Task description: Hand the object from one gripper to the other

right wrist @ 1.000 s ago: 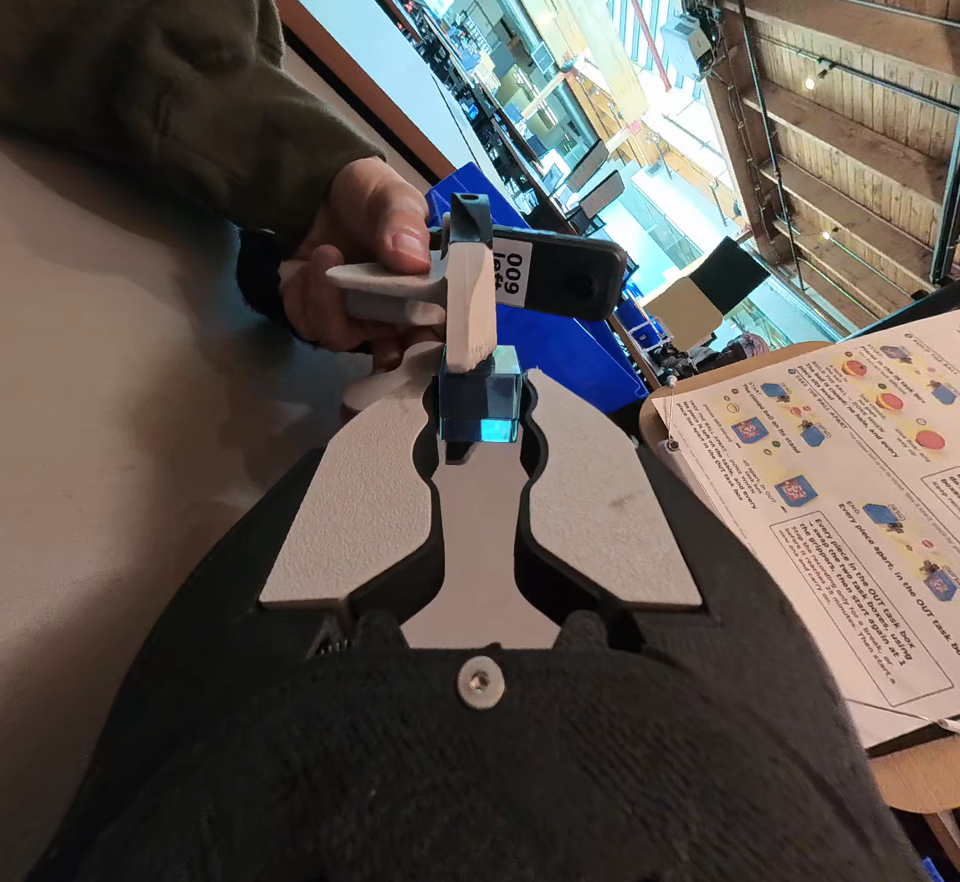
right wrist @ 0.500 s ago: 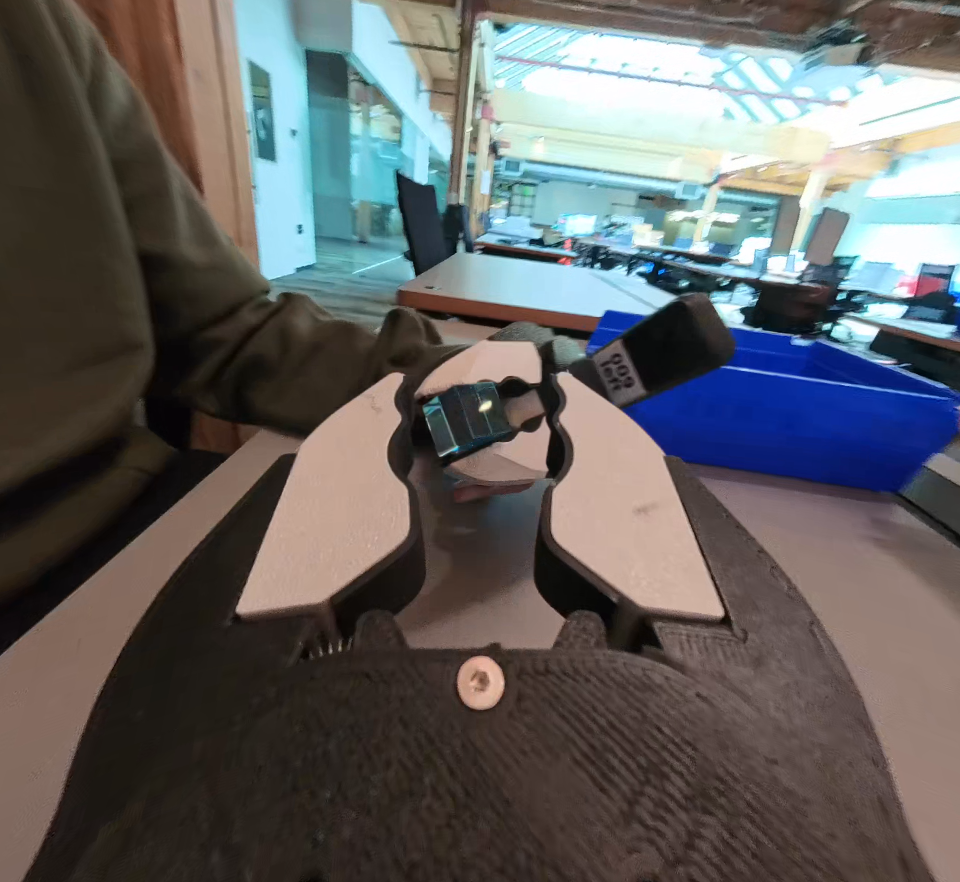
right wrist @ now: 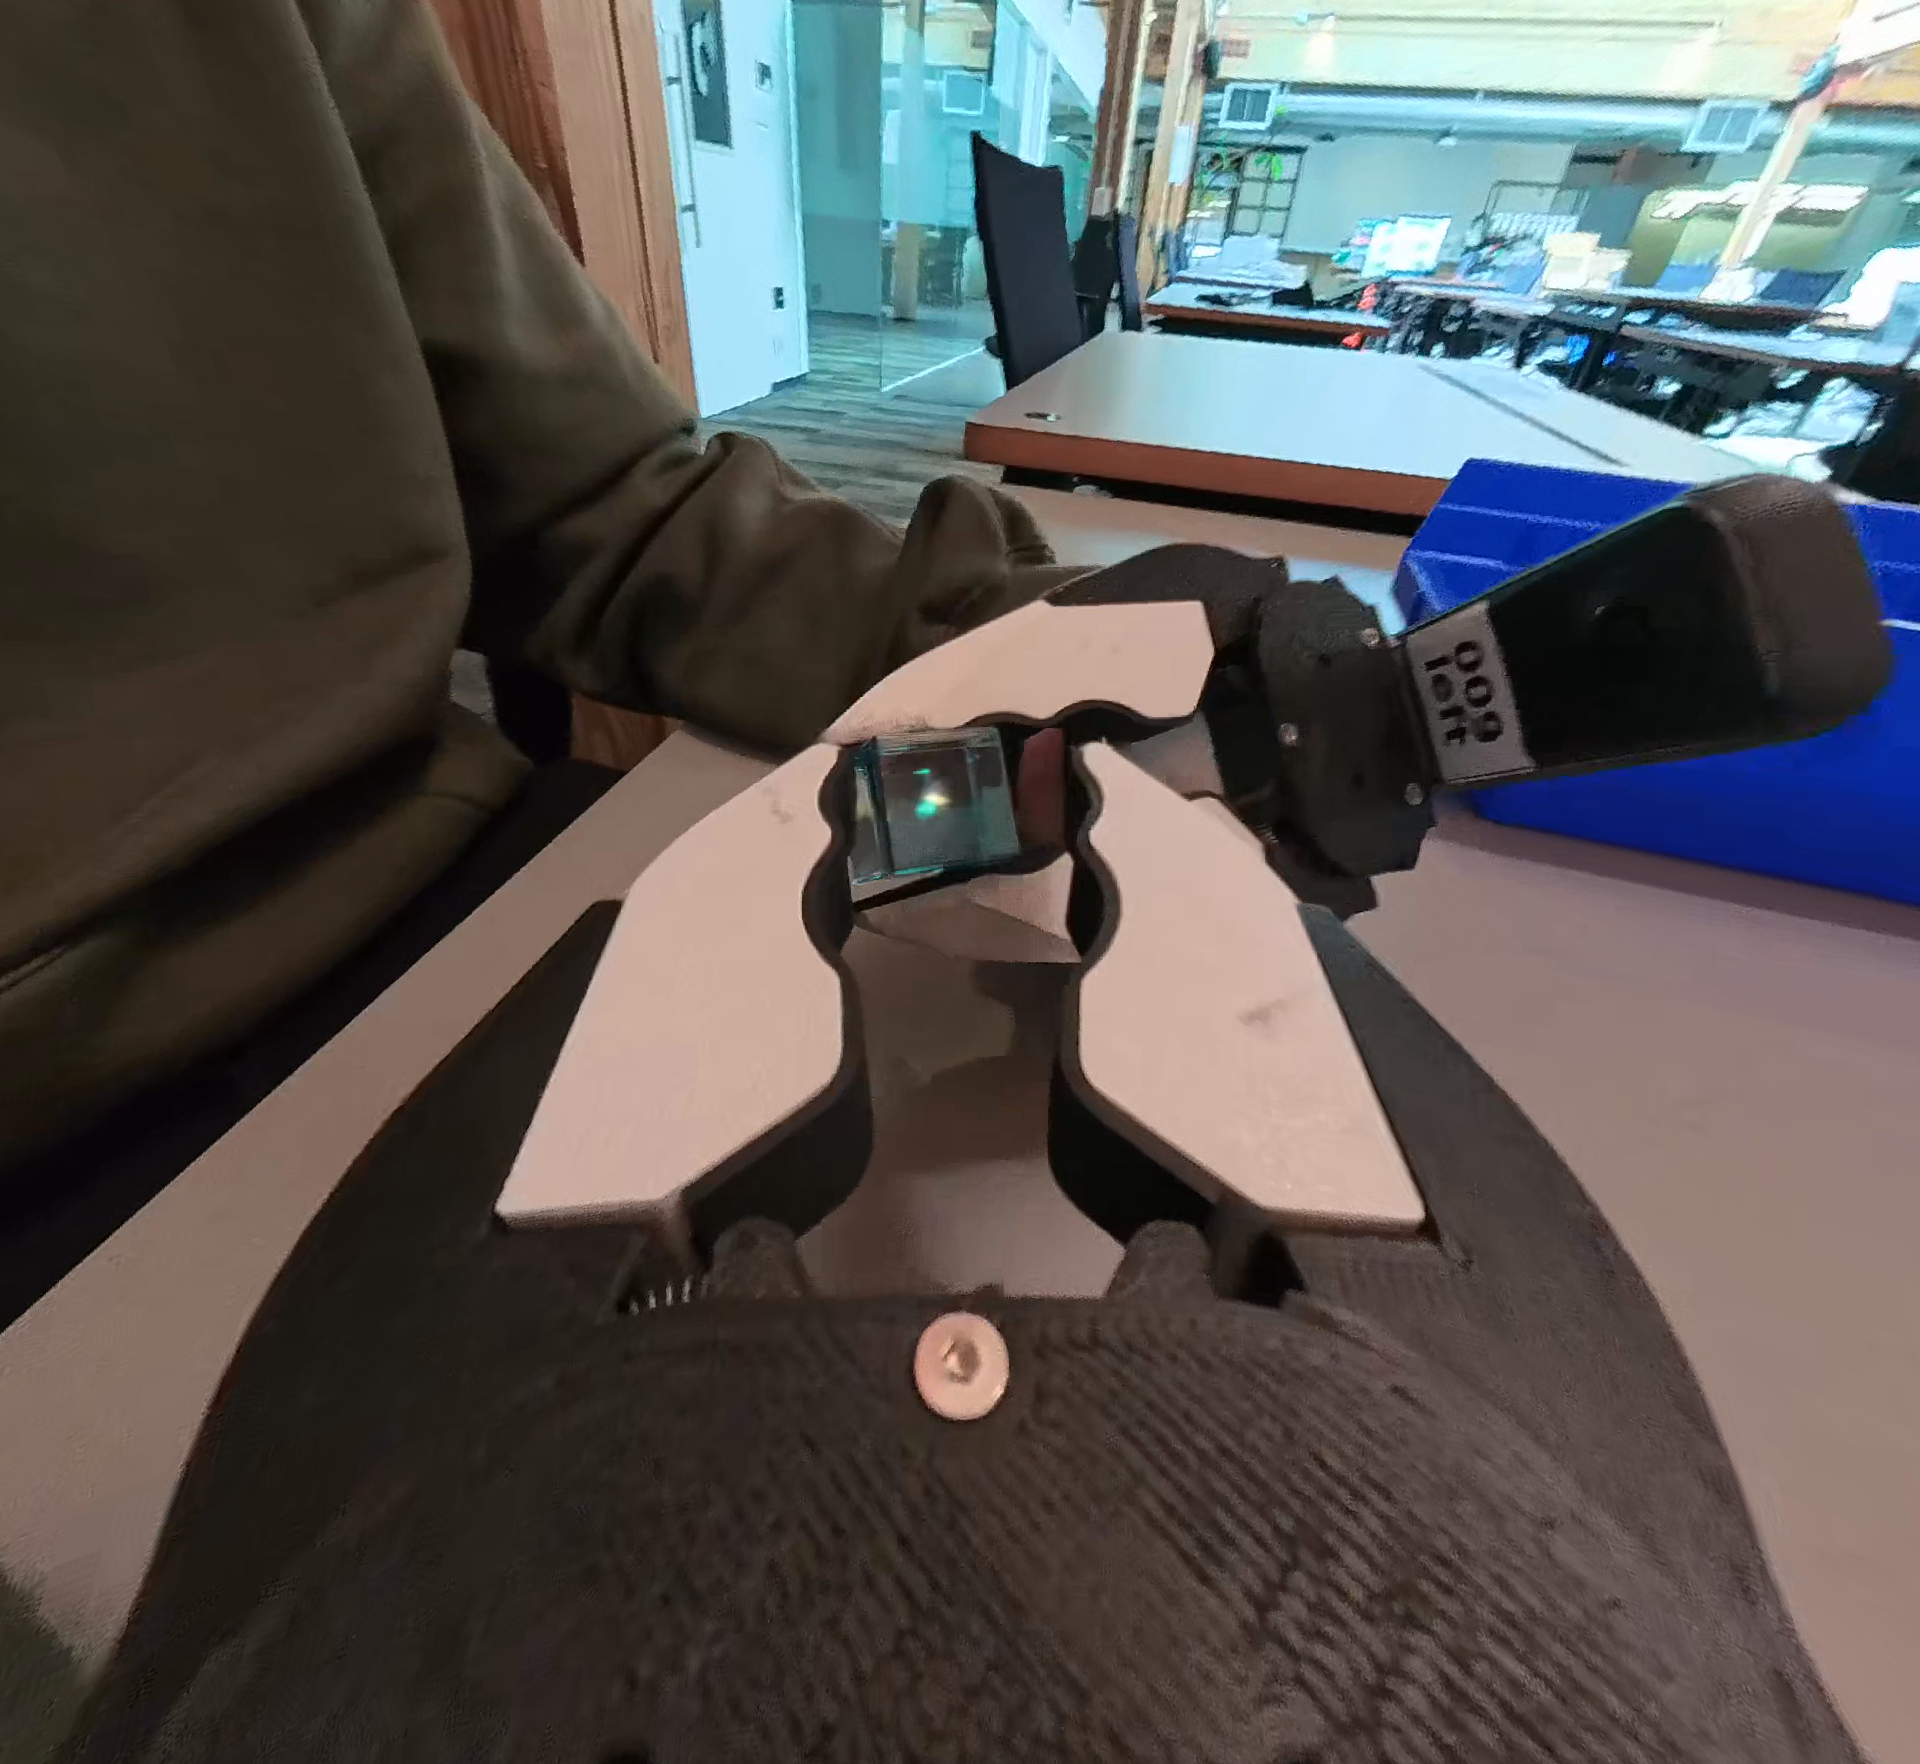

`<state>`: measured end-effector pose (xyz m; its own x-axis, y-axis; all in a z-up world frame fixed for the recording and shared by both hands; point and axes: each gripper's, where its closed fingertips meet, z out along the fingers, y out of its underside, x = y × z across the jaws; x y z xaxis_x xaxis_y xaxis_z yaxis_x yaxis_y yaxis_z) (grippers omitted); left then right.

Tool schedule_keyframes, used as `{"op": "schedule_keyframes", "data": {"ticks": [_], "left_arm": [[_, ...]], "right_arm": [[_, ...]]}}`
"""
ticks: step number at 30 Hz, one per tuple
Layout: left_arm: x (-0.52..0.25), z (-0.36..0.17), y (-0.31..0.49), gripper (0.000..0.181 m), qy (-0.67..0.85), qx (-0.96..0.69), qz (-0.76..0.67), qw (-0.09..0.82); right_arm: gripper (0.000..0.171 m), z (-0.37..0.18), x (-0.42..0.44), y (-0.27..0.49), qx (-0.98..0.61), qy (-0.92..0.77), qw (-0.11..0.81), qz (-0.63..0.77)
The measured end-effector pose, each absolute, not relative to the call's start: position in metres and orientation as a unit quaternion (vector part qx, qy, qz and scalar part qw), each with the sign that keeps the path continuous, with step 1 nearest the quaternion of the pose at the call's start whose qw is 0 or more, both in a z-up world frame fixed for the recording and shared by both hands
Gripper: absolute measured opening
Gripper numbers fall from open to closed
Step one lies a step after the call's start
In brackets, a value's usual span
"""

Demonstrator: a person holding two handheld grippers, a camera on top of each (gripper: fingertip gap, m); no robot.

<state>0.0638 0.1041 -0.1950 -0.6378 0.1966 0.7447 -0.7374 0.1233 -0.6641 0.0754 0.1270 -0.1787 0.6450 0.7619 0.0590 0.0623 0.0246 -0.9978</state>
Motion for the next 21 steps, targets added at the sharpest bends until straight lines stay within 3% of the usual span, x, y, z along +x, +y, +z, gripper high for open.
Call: {"op": "schedule_keyframes", "data": {"ticks": [2,13,16,21], "left_arm": [[0.062,-0.197,0.103,0.027,-0.656,0.206,0.621,0.376],[0.06,-0.192,0.104,0.029,-0.661,0.19,0.632,0.358],[0.095,-0.172,0.118,0.036,-0.629,0.22,0.712,0.221],[0.151,-0.153,0.157,0.04,-0.612,0.239,0.726,-0.205]], "right_arm": [[0.027,-0.181,0.069,0.122,-0.642,-0.331,0.624,0.298],[0.028,-0.18,0.069,0.123,-0.662,-0.323,0.594,0.323],[0.027,-0.16,0.101,0.137,-0.655,-0.242,0.658,0.281],[0.027,-0.135,0.175,0.153,-0.603,-0.019,0.757,0.252]]}}
